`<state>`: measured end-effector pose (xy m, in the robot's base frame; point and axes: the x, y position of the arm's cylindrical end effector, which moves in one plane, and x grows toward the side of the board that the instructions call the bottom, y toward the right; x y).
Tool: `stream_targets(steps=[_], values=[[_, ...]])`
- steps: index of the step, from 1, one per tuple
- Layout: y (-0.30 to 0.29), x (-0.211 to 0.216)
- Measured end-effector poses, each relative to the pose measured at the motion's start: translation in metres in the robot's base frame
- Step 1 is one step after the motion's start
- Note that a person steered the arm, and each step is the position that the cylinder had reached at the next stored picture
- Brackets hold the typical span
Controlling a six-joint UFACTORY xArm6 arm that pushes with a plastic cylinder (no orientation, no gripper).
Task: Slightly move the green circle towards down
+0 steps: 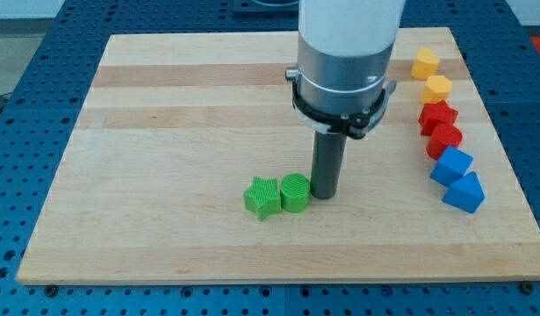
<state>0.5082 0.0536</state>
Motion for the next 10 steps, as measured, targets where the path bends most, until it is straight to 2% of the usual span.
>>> stream_targets(steps=[1,4,10], values=[[0.008,-0.016],[-0.059,-0.017],[-0.049,-0.013]])
